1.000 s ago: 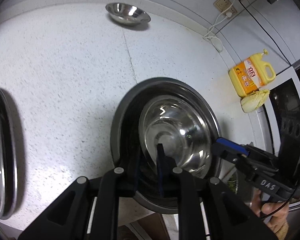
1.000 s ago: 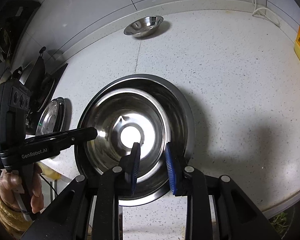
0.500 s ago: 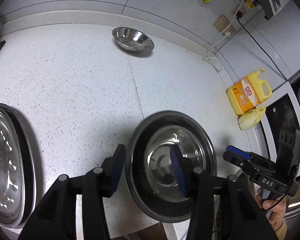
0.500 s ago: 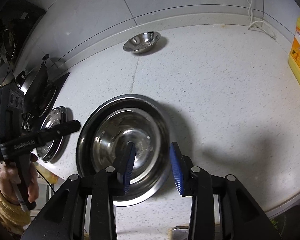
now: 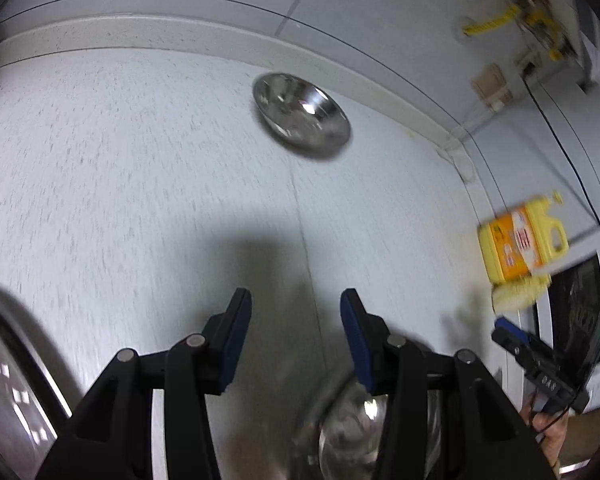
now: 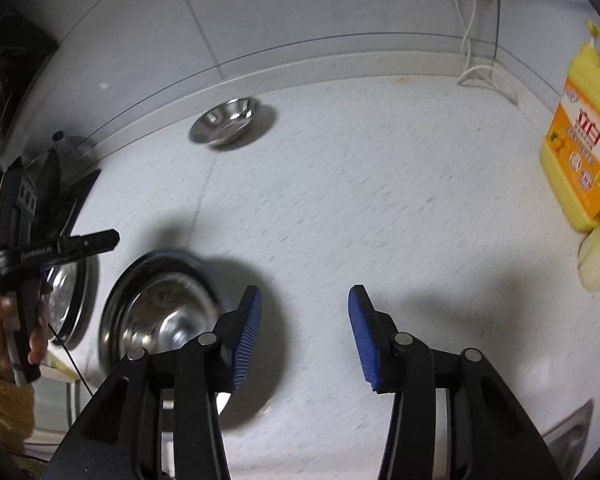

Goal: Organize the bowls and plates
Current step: 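Move both tools to the small steel bowl and close on its rim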

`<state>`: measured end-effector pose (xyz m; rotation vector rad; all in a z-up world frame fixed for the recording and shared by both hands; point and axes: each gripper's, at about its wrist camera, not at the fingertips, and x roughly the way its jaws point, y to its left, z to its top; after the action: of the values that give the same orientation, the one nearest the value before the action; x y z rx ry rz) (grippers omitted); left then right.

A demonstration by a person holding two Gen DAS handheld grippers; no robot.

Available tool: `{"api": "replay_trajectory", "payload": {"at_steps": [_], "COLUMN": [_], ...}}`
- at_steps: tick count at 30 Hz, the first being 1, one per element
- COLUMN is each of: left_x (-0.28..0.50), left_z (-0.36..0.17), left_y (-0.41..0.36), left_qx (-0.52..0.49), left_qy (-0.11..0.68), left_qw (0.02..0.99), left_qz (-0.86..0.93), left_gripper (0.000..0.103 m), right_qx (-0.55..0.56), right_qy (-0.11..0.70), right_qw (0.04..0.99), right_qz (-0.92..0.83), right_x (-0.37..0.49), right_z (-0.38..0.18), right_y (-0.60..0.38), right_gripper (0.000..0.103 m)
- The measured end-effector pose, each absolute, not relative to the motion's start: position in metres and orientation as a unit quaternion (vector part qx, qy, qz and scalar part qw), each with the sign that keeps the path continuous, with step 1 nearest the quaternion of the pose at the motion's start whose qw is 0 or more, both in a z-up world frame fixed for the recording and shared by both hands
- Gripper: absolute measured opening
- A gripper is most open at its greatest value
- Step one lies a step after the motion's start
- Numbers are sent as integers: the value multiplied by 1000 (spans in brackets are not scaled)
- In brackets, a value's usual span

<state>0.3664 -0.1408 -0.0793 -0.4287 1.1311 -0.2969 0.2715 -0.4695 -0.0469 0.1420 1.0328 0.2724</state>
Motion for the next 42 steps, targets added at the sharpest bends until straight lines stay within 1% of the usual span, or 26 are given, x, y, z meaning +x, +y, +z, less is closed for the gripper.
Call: {"api": "replay_trajectory", "payload": {"at_steps": [9,15,24,29,35,37,38,39,41,42], "left_x": [465,508,546,560,573,577,579,581,582,581], "left_z": [-98,-109,-127,-138,-144,-145,-148,-149,-154,-156], "left_y": [-121,-121,-128,-124,-125,-127,-130,-133,-139,-141], "left_qx": [-243,-240,-225,-242,-249,-248,-249,-250,-257,-260], "left_qy": [520,515,516,516,506,504,506,508,515,517], "left_qw": [813,818,821,816,820,820,818,816,807,804], "left_qz": [-99,-89,-88,-95,-101,-106,-112,-118,-132,-138], "left_gripper": [45,45,45,45,42,36,28,20,14,12], "right_qx": [77,82,69,80,82,79,78,78,70,66], "right_qy": [483,477,472,469,478,481,482,481,482,483], "right_qw": [862,862,856,846,835,833,832,832,830,830], "right_qz": [132,151,201,241,260,261,264,267,270,272], "right_x": [330,374,447,477,503,508,511,512,512,511], "right_z": [-59,-61,-63,-76,-99,-104,-106,-106,-109,-110], "right_y": [-483,-472,-423,-388,-355,-348,-343,-342,-336,-334], "right_gripper": [43,43,43,43,43,42,40,36,31,27]}}
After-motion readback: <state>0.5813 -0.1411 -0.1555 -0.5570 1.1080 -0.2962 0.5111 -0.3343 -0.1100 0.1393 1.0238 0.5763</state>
